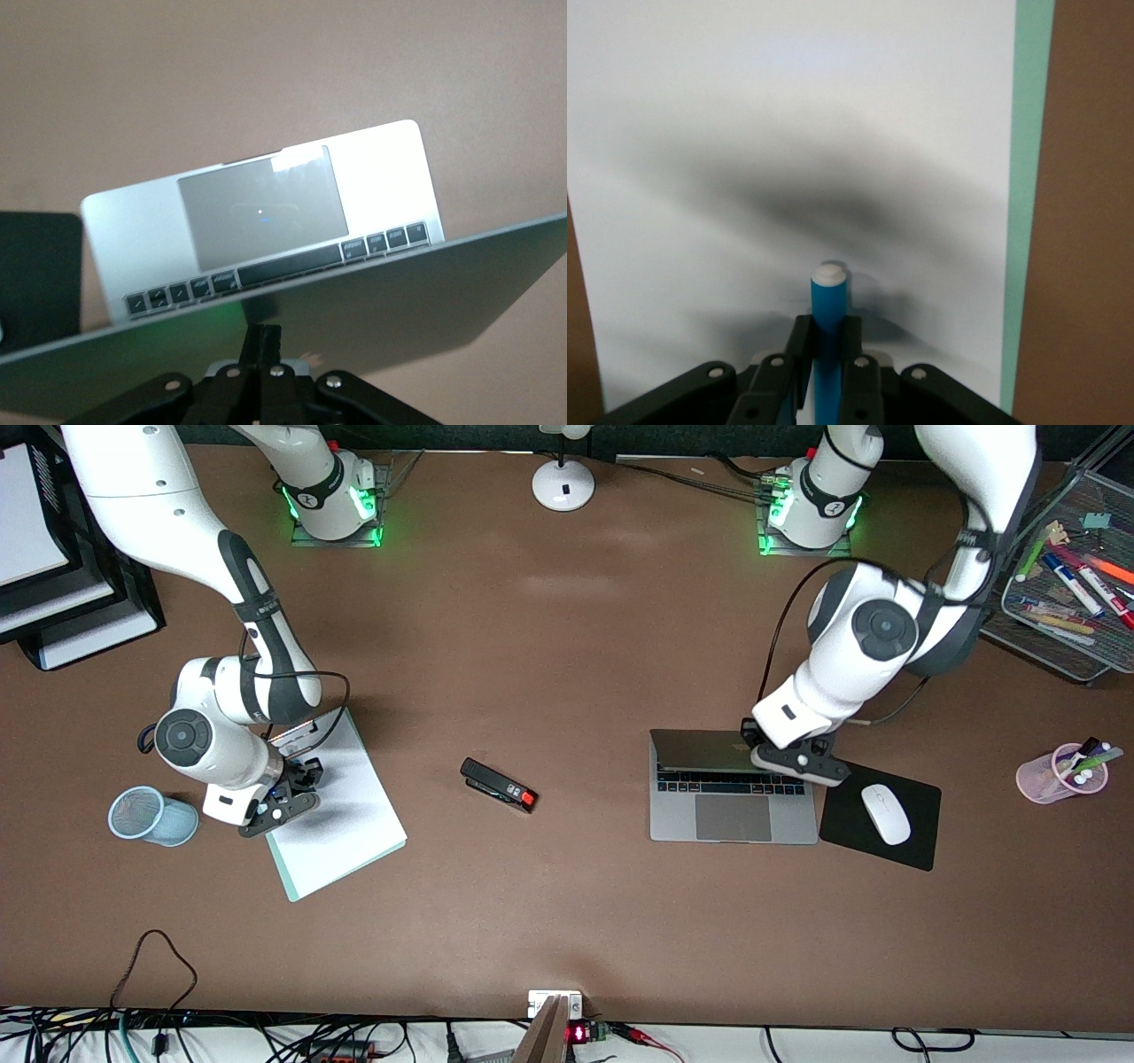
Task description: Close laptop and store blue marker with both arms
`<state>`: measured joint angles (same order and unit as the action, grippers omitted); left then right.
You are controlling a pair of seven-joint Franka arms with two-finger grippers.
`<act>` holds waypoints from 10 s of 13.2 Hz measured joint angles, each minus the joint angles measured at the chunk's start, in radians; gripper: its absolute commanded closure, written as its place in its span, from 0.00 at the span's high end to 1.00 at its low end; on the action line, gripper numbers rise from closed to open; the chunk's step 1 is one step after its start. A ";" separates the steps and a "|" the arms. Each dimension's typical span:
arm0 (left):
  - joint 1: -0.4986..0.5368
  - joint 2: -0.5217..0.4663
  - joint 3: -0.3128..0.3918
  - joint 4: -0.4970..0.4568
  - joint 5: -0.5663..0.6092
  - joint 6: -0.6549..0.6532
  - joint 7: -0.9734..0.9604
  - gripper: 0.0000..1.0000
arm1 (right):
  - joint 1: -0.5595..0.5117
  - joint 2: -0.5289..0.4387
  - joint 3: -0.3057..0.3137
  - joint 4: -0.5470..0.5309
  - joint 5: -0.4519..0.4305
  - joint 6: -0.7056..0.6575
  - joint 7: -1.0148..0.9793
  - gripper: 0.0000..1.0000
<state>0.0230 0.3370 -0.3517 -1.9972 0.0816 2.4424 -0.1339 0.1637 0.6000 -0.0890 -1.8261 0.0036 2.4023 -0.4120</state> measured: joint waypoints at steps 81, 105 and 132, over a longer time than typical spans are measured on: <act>-0.051 -0.396 0.269 0.204 -0.038 -0.720 0.082 1.00 | -0.699 0.279 0.026 0.516 0.924 -0.758 -2.194 1.00; -0.051 -0.396 0.270 0.206 -0.038 -0.720 0.082 1.00 | -0.245 -0.252 0.048 0.375 0.394 -0.802 -0.071 1.00; -0.054 -0.396 0.266 0.225 -0.038 -0.754 0.082 1.00 | -0.137 -0.638 -0.035 0.179 0.026 -0.853 0.367 1.00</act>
<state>-0.0313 -0.0593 -0.0853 -1.7726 0.0435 1.6886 -0.0521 0.0263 -0.0376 -0.1242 -1.6474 0.0299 1.5493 -0.0447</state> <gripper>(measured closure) 0.000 0.000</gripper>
